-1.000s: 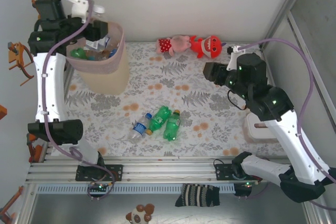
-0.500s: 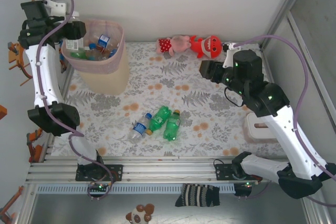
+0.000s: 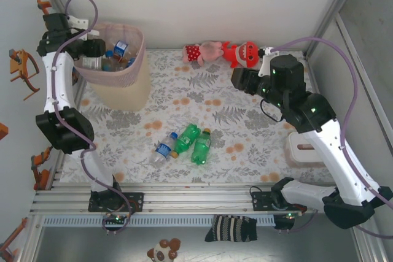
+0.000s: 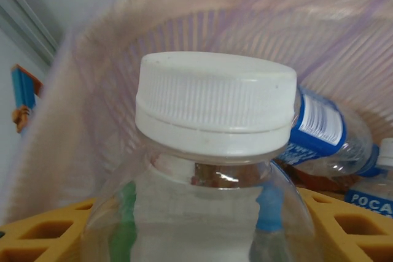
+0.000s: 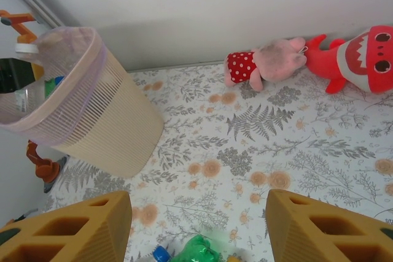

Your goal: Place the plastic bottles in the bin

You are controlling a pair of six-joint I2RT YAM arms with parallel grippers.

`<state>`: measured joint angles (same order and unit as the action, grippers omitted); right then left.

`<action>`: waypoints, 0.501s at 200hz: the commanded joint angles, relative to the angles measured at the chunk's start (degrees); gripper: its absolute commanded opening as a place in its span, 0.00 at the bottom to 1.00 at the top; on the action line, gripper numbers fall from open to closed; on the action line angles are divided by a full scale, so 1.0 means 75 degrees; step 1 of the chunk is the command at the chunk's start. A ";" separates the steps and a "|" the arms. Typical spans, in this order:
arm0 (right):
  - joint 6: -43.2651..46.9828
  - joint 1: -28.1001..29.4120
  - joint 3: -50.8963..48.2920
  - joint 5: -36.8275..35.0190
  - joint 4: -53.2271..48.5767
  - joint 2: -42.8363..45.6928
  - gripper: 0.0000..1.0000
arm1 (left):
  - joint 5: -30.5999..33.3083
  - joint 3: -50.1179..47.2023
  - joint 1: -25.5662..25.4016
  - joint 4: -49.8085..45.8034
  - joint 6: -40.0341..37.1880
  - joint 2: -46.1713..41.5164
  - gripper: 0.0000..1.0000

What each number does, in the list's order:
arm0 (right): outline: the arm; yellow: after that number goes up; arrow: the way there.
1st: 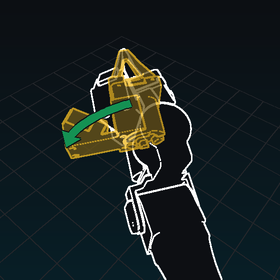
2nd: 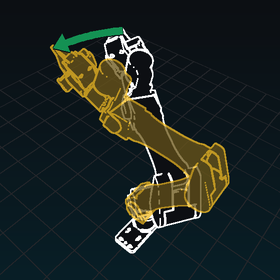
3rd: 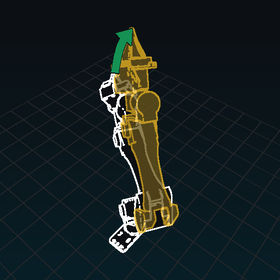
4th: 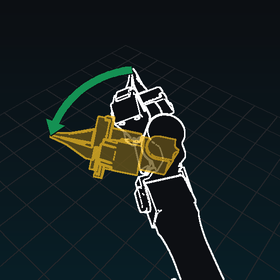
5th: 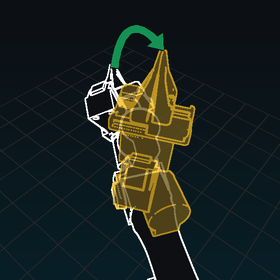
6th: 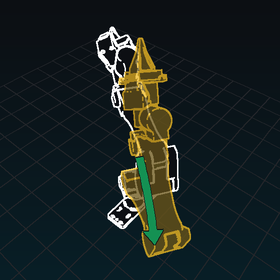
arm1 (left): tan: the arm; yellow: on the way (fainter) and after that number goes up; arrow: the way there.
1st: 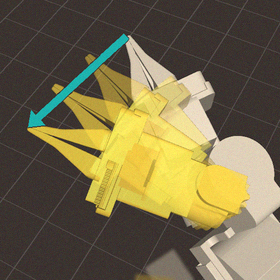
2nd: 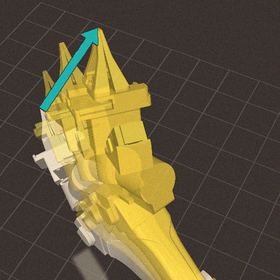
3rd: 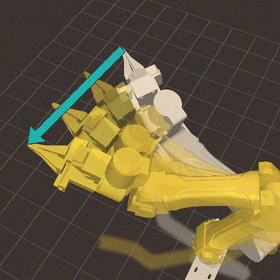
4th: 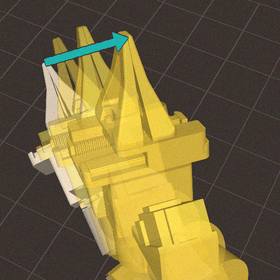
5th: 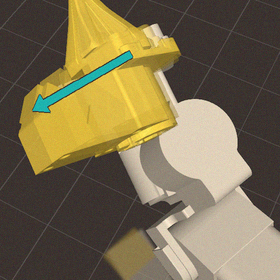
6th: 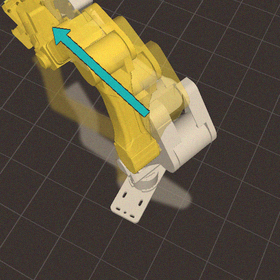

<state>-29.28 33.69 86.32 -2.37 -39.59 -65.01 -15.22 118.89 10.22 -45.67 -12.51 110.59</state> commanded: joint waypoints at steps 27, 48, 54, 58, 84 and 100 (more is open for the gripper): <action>0.0082 0.0019 0.0009 -0.0076 0.0101 0.0090 0.59 | -0.0275 -0.0348 0.0067 0.0109 0.0079 0.0466 0.66; 0.0093 0.0019 0.0039 -0.0071 0.0116 0.0079 0.59 | -0.0432 -0.0360 0.0067 0.0203 0.0208 0.0397 0.72; 0.0095 0.0019 0.0051 -0.0071 0.0113 0.0073 0.59 | -0.0455 -0.0357 0.0067 0.0237 0.0242 0.0340 0.74; 0.0095 0.0019 0.0055 -0.0063 0.0116 0.0084 0.59 | -0.0455 -0.0355 0.0067 0.0258 0.0266 0.0297 0.76; 0.0095 0.0019 0.0042 -0.0059 0.0129 0.0145 0.59 | -0.0630 -0.0214 0.0061 0.0312 0.0450 -0.0024 0.84; 0.0091 0.0019 -0.0026 -0.0068 0.0126 0.0216 0.59 | -0.0772 -0.0129 0.0056 0.0302 0.0538 -0.0296 0.86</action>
<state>-29.28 33.69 86.30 -2.39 -39.59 -64.90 -19.33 117.08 10.17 -44.40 -10.44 111.74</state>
